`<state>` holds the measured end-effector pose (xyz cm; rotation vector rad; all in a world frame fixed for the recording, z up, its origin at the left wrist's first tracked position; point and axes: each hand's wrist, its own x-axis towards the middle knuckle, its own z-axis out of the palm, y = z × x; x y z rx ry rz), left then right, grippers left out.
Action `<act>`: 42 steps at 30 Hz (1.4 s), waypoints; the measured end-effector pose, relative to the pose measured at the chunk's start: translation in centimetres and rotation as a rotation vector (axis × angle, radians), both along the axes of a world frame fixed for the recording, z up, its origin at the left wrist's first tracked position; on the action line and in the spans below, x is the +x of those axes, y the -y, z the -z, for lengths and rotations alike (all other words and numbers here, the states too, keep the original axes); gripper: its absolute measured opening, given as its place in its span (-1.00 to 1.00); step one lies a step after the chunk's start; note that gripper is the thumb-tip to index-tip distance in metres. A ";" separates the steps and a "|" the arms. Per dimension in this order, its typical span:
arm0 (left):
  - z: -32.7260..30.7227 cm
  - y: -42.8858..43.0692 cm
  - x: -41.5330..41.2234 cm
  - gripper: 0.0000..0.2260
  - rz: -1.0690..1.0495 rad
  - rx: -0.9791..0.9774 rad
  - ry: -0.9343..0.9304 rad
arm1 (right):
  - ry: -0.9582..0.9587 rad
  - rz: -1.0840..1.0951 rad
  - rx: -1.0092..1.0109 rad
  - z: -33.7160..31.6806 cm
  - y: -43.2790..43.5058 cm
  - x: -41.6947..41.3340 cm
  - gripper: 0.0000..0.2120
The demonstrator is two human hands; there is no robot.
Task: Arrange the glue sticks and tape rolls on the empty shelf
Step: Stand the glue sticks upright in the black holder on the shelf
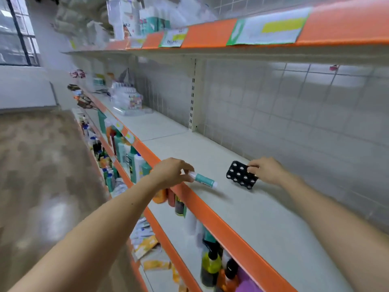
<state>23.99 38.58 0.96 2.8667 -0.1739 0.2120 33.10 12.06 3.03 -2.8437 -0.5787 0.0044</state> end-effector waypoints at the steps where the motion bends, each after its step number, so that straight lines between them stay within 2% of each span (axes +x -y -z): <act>1: 0.0 -1.2 1.2 -0.73 0.005 -0.022 0.007 | -0.009 0.010 -0.003 0.0 -1.3 0.9 -0.75; 6: 1.2 -6.8 7.3 -0.74 0.046 -0.044 -0.027 | -0.038 0.048 -0.021 0.6 -6.7 5.9 -0.76; 14: 0.7 -15.6 18.6 -0.76 0.096 -0.014 0.009 | 0.029 0.092 -0.015 -0.3 -14.9 16.5 -0.77; 21: -1.5 -21.0 28.4 -0.78 0.158 -0.030 0.027 | -0.045 0.142 0.088 -0.3 -20.0 24.5 -0.77; 28: -0.6 -22.5 34.4 -0.74 0.341 0.052 -0.021 | -0.124 0.254 0.122 1.2 -22.6 27.2 -0.73; 42: 0.4 -23.7 41.6 -0.84 0.701 0.004 -0.057 | -0.141 0.536 0.108 4.1 -26.1 28.8 -0.76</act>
